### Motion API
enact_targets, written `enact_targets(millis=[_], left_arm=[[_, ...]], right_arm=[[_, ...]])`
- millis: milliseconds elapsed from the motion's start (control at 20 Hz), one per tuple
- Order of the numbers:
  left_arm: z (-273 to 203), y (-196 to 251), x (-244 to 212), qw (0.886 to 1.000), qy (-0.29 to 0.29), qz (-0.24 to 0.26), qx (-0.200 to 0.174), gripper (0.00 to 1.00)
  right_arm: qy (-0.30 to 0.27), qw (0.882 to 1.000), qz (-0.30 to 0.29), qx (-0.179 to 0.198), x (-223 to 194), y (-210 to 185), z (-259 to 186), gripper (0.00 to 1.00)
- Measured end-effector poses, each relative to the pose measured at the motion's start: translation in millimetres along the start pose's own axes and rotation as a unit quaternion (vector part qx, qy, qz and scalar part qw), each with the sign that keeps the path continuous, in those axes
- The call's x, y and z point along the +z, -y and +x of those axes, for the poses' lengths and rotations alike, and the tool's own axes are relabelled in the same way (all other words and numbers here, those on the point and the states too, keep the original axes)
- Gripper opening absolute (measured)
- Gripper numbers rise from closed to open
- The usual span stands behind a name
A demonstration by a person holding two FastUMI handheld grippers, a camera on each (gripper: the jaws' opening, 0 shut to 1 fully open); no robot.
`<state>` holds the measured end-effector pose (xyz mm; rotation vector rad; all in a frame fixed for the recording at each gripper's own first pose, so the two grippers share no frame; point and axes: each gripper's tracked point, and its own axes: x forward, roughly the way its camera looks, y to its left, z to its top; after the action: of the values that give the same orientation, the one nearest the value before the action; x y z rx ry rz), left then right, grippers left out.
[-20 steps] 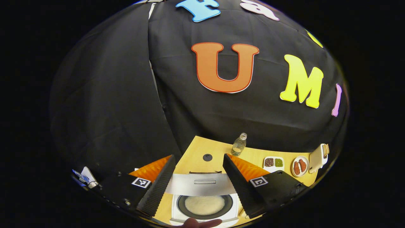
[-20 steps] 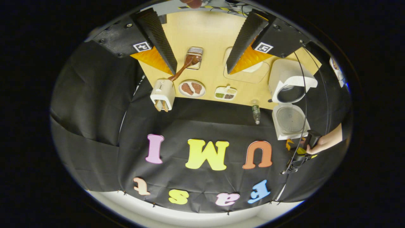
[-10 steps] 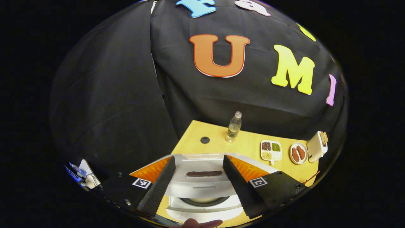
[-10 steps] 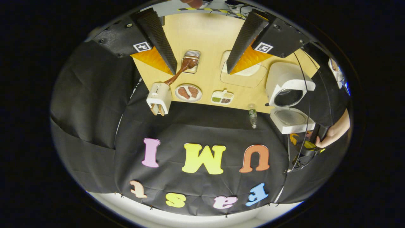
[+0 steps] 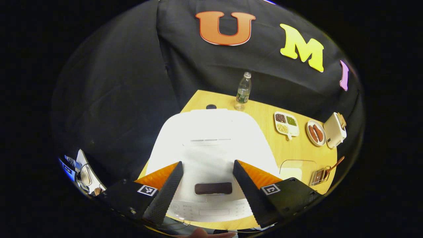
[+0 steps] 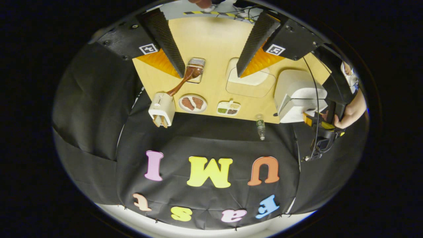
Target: Close the left gripper, press the button to open the rice cooker; take a wooden spoon from the chopstick holder with the right hand, scoop a spoonful of rice and pour it into the rice cooker, then put the wooden spoon back into the chopstick holder.
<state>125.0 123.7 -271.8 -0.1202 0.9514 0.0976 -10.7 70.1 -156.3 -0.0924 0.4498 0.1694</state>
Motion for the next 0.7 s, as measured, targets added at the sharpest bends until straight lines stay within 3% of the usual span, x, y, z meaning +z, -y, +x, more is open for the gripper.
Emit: enact_targets(millis=[250,700], left_arm=[[13.5,1.9,-16.4,1.0,-0.015,-0.013,-0.005,0.99],[15.2,1.2,-14.7,1.0,0.015,-0.009,-0.001,1.0]], right_arm=[[-0.01,1.0,0.004,-0.003,-5.5,2.8,2.0,1.0],[-0.015,1.0,0.008,0.002,-7.8,1.0,4.2,1.0]])
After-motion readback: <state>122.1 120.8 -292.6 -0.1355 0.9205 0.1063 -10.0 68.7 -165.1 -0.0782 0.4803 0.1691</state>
